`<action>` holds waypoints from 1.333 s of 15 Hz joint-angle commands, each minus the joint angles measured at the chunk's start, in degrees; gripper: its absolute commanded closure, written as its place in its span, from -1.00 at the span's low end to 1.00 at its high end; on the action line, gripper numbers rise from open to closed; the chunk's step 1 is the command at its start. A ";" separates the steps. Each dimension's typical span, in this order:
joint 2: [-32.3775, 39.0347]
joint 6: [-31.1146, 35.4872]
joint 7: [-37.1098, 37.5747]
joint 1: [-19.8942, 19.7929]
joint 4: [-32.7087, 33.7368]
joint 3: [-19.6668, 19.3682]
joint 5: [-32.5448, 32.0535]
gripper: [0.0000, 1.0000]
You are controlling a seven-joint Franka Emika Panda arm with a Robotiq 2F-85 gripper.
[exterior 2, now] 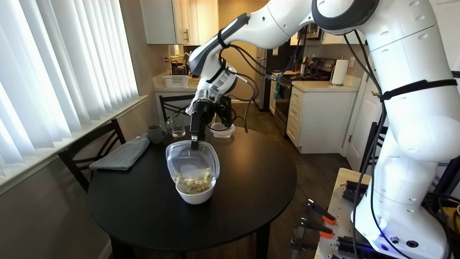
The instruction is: Pour the contents of the lunchbox into the white bowl
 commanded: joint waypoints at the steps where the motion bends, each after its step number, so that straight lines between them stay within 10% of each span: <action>1: 1.46 -4.22 2.76 -0.42 2.70 -0.41 0.98 0.87; 20: 8.15 -16.58 10.02 -1.59 12.97 -1.57 -0.11 0.87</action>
